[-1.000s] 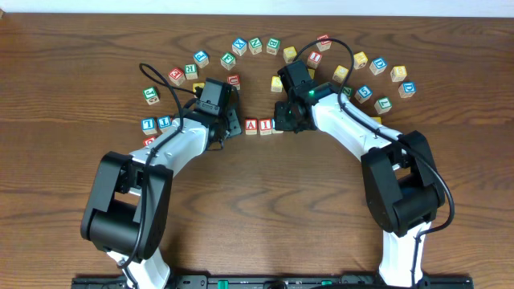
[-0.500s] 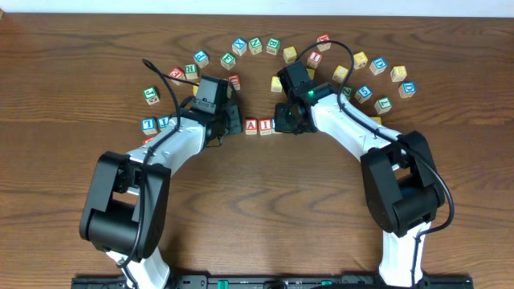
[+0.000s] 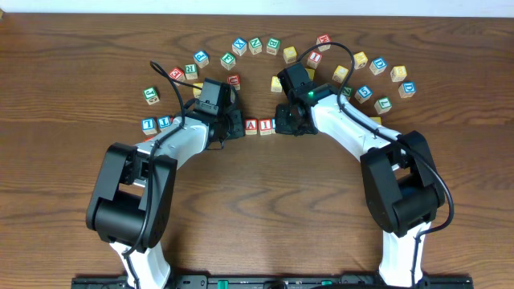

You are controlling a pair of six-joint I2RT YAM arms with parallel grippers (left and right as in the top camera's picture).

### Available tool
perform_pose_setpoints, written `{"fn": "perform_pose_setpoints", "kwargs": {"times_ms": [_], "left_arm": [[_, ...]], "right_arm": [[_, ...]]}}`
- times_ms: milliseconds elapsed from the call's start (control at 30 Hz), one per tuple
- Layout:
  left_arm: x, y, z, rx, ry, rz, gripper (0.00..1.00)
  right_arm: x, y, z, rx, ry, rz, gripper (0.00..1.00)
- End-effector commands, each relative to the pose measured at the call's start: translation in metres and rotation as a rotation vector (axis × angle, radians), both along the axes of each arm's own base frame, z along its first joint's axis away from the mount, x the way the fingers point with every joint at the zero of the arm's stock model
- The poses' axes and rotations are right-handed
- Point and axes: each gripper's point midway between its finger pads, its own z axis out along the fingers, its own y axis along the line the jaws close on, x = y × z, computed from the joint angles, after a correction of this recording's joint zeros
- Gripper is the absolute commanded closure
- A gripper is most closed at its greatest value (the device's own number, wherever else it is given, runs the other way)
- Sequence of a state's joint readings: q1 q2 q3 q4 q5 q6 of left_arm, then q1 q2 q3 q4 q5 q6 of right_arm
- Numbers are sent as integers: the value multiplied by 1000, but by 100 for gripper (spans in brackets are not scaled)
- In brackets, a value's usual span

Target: Spell out AI2

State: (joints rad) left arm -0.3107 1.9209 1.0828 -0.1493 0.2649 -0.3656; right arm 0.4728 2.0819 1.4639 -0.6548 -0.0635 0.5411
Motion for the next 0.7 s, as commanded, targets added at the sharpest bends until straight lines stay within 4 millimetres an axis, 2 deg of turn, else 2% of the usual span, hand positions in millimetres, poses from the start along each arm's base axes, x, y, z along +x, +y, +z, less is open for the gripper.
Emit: {"fn": "perform_pose_setpoints", "kwargs": {"times_ms": [0,400,667], "left_arm": [[-1,-3,0,-17,8,0,93],[-1,-20,4,-33,-26,-53,93],[0,-24,6,-38,-38,-61,93]], "right_arm": [[-5,1,-2,-3,12,-5,99],[-5,3,-2,-2,9,0,99],[-5,3,-2,-1,8,0,99]]}}
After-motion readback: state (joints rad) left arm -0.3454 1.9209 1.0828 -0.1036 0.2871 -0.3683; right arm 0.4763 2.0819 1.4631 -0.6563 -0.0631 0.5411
